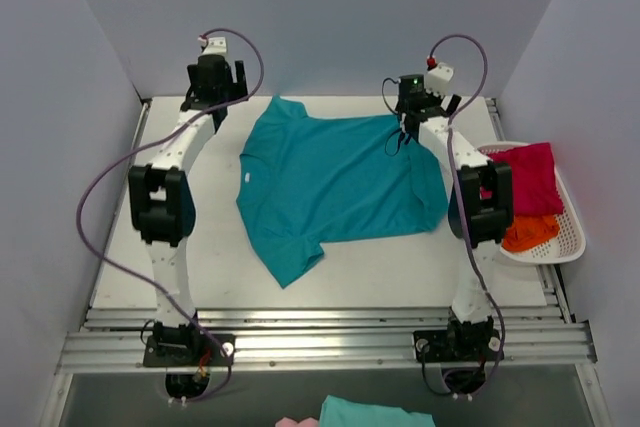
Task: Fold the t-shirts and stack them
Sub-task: Flatten the tshirt out
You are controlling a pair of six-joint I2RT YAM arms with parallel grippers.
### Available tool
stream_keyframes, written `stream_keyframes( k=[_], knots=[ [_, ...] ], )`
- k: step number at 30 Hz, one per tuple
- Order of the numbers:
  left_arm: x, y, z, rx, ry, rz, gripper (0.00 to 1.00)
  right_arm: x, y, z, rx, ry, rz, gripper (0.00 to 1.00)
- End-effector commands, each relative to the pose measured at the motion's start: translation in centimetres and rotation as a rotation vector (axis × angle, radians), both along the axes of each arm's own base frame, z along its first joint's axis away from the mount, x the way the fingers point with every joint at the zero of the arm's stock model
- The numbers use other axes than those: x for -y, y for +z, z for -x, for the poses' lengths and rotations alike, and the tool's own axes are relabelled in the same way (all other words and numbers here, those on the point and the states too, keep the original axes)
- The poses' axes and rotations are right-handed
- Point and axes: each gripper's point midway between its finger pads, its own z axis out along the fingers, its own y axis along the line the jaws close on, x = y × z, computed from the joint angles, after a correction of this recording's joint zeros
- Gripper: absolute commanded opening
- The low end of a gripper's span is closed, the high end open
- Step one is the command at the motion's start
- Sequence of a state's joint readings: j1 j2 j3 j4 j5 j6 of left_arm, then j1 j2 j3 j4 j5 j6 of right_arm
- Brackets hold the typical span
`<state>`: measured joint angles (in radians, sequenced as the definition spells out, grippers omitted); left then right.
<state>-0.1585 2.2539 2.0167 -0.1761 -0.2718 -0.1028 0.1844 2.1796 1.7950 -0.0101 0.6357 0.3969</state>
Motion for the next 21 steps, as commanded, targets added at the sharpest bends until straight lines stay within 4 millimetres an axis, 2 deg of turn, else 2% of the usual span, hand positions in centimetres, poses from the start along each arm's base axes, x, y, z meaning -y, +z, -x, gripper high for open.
stream_keyframes(
  k=[1, 2, 3, 4, 5, 6, 7, 9, 11, 13, 15, 16, 18, 20, 21],
  knots=[
    [2.3, 10.7, 3.3, 0.215, -0.040, 0.108, 0.94, -2.4, 5.8, 2.5, 0.143, 0.035, -0.066, 1.00],
    [3.0, 7.4, 4.4, 0.159, -0.049, 0.120, 0.95, -3.2, 5.8, 2.9, 0.139, 0.076, -0.104, 0.98],
    [3.6, 7.8, 5.6, 0.163, -0.065, 0.128, 0.96, -3.5, 5.1, 3.4, 0.125, 0.085, -0.120, 0.98],
    [5.0, 7.2, 6.2, 0.168, -0.089, 0.139, 0.96, -4.0, 3.3, 4.3, 0.086, 0.095, -0.132, 0.98],
    [6.1, 6.5, 6.8, 0.162, -0.116, 0.162, 0.96, -4.4, 2.9, 4.8, 0.074, 0.105, -0.138, 0.98],
    [6.6, 4.4, 7.8, 0.115, -0.126, 0.166, 0.96, -4.6, 2.2, 5.3, 0.055, 0.107, -0.137, 0.98],
    [8.1, 3.1, 8.6, 0.074, -0.148, 0.200, 0.97, -4.9, 1.2, 6.2, 0.024, 0.103, -0.137, 0.98],
    [9.2, 0.1, 9.9, -0.005, -0.160, 0.223, 1.00, -4.7, 0.4, 7.2, 0.005, 0.081, -0.131, 0.98],
    [10.7, -1.8, 10.9, -0.051, -0.170, 0.264, 1.00, -4.9, -0.3, 8.4, -0.006, 0.077, -0.147, 0.98],
    [11.4, -4.3, 11.7, -0.106, -0.181, 0.285, 1.00, -4.9, -0.6, 9.2, -0.016, 0.078, -0.151, 0.98],
    [11.8, -6.1, 11.5, -0.140, -0.188, 0.298, 1.00, -5.0, -0.9, 10.1, -0.020, 0.078, -0.157, 0.98],
    [12.0, -5.8, 11.0, -0.135, -0.185, 0.307, 1.00, -5.0, -0.5, 10.2, -0.013, 0.079, -0.160, 0.98],
    [11.8, -7.5, 10.8, -0.186, -0.170, 0.309, 1.00, -4.9, -0.8, 10.7, -0.021, 0.075, -0.157, 0.98],
    [12.0, -7.7, 10.3, -0.199, -0.171, 0.325, 1.00, -4.7, -0.2, 10.9, -0.008, 0.072, -0.156, 0.98],
    [11.8, -9.0, 10.1, -0.225, -0.161, 0.323, 1.00, -4.6, -0.2, 11.1, -0.009, 0.069, -0.153, 0.98]
  ],
)
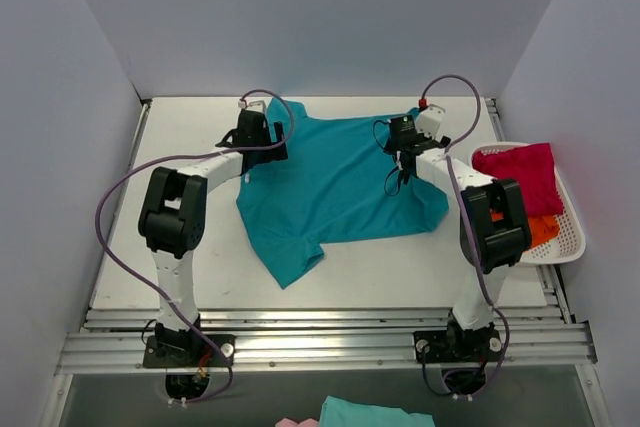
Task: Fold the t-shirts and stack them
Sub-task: Flatten the tshirt out
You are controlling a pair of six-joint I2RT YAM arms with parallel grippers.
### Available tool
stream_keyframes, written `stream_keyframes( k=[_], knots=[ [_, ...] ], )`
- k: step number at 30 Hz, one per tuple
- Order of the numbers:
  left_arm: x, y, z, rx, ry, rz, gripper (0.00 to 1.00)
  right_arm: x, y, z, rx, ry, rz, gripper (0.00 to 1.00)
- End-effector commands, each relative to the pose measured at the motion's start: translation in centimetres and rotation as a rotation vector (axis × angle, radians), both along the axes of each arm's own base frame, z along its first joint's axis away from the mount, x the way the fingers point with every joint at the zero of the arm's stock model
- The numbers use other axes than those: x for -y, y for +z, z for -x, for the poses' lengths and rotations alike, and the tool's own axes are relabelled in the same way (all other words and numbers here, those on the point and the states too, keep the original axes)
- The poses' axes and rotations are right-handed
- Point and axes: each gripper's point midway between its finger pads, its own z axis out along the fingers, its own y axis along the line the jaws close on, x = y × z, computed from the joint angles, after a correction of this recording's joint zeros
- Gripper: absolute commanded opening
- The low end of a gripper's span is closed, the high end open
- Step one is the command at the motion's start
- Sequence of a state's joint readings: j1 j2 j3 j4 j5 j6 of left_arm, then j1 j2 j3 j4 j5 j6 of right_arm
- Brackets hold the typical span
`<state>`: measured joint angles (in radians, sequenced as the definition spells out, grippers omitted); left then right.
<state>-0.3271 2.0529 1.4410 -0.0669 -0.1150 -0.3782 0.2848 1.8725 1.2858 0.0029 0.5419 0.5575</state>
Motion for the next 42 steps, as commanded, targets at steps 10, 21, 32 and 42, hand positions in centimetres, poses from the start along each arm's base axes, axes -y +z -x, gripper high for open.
stream_keyframes(
  k=[10, 21, 32, 42],
  knots=[
    [-2.4, -3.2, -3.2, -0.118, 0.083, 0.080, 0.94, 0.4, 6.5, 0.8, 0.148, -0.032, -0.026, 0.98],
    [-9.0, -3.5, -3.5, -0.187, 0.217, 0.019, 0.93, -1.5, 3.5, -0.2, 0.086, 0.026, -0.058, 0.95],
    [-11.3, -4.2, -4.5, -0.225, 0.224, 0.005, 0.93, -3.9, -0.1, -1.9, 0.026, 0.073, -0.054, 0.93],
    [-11.4, -4.3, -4.4, -0.217, 0.219, 0.036, 0.92, -7.2, -1.4, -4.7, -0.009, 0.120, -0.015, 0.93]
  ],
)
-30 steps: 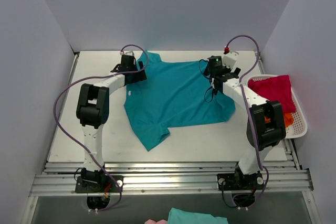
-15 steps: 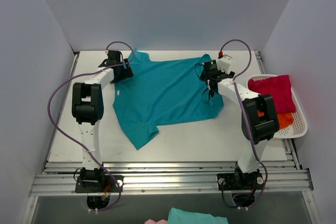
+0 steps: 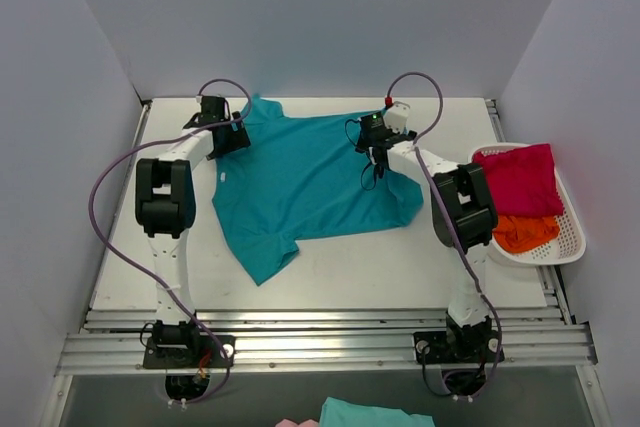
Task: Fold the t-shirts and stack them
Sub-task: Flatten the tshirt out
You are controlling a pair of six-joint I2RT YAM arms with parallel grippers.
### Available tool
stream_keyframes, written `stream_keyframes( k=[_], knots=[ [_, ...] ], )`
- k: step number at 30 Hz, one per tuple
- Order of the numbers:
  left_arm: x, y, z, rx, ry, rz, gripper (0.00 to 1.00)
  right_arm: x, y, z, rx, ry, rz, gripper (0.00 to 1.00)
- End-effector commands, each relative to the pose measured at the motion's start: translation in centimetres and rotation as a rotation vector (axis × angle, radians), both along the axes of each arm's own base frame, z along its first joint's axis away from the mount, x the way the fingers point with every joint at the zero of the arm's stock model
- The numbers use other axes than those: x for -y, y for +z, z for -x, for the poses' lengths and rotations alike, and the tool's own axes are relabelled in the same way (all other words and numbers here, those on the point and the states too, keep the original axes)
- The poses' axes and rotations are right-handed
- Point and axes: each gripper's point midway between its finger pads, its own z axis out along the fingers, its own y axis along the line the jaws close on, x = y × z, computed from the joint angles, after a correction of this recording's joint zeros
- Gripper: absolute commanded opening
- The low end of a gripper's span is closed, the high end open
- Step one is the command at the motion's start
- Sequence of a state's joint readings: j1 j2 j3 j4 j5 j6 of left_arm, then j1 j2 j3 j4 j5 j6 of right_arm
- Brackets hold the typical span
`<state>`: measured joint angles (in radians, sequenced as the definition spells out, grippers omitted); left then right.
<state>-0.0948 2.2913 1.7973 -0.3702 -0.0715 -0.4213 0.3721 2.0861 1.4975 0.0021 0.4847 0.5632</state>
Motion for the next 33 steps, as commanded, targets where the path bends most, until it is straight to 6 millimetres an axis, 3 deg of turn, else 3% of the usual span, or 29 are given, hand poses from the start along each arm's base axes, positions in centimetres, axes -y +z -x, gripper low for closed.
stream_keyframes(
  k=[1, 7, 13, 20, 33],
  knots=[
    [-0.1, -0.7, 0.5, -0.023, -0.010, 0.018, 0.92, -0.2, 1.0, -0.5, -0.004, -0.005, 0.037, 0.93],
    [-0.2, -0.7, 0.6, -0.020, -0.009, 0.022, 0.91, 1.3, -0.2, -0.6, -0.052, -0.061, 0.140, 0.93],
    [-0.3, -0.6, 0.6, -0.010, -0.007, 0.037, 0.91, 2.7, -3.1, -0.6, -0.148, -0.103, 0.254, 0.94],
    [-0.5, -0.7, 0.6, -0.013, 0.001, 0.043, 0.91, 3.9, -5.1, -0.4, -0.200, -0.123, 0.277, 0.95],
    [-0.8, -0.9, 0.6, -0.024, 0.015, 0.036, 0.90, 11.2, -5.6, 1.3, -0.256, -0.244, 0.248, 0.95]
  ],
)
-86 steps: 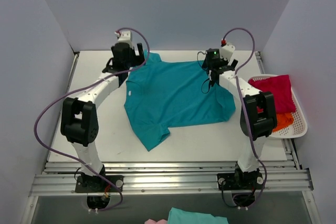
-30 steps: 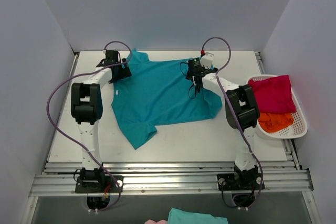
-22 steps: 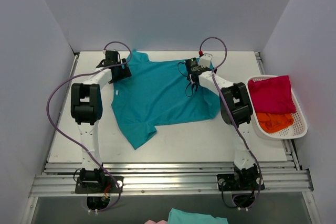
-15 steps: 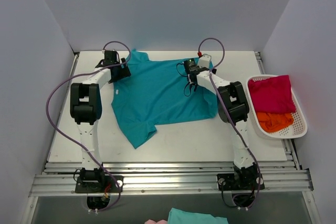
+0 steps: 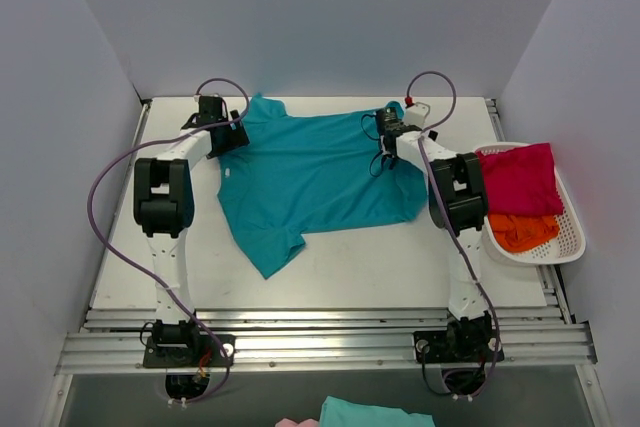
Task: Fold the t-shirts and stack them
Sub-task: Flatten the tshirt out
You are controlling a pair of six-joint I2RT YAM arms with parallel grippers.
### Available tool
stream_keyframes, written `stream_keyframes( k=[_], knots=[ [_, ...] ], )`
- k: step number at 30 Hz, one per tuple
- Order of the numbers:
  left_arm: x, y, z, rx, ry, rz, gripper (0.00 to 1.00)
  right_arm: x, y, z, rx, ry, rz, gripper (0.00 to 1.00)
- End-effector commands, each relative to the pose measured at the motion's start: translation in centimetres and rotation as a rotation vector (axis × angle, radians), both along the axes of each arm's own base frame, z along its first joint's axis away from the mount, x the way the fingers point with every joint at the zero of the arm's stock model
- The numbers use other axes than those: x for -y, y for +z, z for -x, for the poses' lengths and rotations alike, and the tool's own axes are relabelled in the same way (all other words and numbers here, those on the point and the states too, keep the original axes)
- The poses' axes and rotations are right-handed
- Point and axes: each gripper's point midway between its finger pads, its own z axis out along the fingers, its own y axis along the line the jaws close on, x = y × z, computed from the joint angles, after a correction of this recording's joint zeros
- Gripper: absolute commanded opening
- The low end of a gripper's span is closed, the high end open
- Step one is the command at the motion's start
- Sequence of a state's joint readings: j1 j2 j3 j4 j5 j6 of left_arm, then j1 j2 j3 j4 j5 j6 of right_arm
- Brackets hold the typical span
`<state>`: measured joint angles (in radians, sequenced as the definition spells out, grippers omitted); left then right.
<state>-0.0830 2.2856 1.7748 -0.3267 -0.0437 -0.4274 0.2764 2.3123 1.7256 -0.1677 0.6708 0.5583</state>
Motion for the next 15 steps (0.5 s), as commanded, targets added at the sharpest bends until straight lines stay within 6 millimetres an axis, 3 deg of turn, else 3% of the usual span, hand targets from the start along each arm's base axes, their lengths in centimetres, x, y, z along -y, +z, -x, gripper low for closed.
stream_keyframes(
  k=[1, 8, 15],
  knots=[
    [-0.6, -0.9, 0.9, -0.048, 0.016, 0.009, 0.90, 4.1, -1.5, 3.4, -0.145, -0.052, 0.023, 0.95],
    [-0.7, -1.0, 1.0, -0.054, 0.021, 0.006, 0.90, 6.7, -1.1, 4.1, -0.154, -0.094, 0.015, 0.96],
    [-0.7, -1.0, 0.9, -0.055, 0.024, 0.004, 0.89, 11.3, 1.1, 5.3, -0.102, -0.222, 0.001, 0.98]
  ],
)
